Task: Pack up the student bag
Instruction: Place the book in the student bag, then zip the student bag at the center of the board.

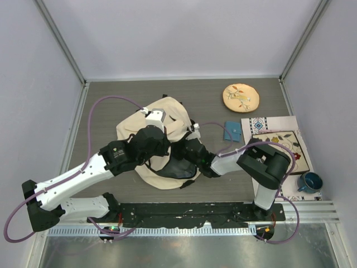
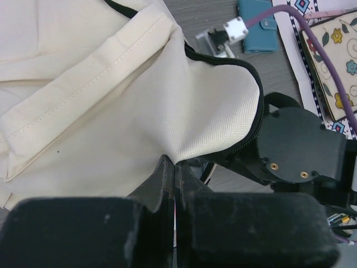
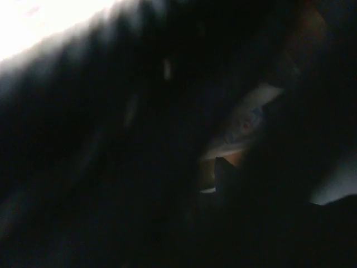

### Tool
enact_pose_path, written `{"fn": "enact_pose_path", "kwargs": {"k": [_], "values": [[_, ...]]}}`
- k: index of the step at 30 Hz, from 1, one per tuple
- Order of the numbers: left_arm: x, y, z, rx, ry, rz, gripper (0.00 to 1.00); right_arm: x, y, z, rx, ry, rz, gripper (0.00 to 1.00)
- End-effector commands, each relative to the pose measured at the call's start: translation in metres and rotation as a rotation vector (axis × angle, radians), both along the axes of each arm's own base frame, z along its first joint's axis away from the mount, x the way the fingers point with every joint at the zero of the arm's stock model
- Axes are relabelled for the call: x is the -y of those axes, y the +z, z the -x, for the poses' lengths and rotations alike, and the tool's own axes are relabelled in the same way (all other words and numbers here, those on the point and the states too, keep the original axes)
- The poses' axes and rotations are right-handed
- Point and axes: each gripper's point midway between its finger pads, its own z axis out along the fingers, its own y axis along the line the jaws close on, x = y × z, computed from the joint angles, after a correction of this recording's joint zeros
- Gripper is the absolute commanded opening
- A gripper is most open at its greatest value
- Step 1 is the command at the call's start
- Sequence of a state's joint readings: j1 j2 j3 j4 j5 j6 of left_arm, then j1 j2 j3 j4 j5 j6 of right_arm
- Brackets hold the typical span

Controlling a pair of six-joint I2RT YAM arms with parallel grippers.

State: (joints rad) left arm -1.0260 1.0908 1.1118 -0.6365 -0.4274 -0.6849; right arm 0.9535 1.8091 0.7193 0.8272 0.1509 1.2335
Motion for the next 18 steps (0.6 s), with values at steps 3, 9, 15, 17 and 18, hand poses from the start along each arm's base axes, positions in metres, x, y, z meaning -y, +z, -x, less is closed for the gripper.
{"fn": "enact_pose_path", "kwargs": {"k": [3, 9, 15, 17, 18], "values": [[-0.001, 0.021, -0.009, 0.051, 0.049, 0.069, 0.00, 0.036, 0.011, 0.026, 0.072, 0.030, 0.065, 0.67], [-0.003, 0.012, -0.011, 0.039, 0.062, 0.059, 0.00, 0.061, 0.022, 0.051, 0.107, 0.067, 0.148, 0.68], [0.000, 0.006, -0.009, 0.028, 0.057, 0.073, 0.00, 0.105, 0.025, 0.070, 0.094, 0.017, 0.267, 0.68], [0.000, 0.004, -0.009, 0.024, 0.057, 0.073, 0.00, 0.123, 0.022, 0.076, 0.094, -0.009, 0.288, 0.67], [0.001, 0.003, -0.010, 0.025, 0.057, 0.076, 0.00, 0.131, 0.019, 0.078, 0.083, -0.022, 0.303, 0.66]]}}
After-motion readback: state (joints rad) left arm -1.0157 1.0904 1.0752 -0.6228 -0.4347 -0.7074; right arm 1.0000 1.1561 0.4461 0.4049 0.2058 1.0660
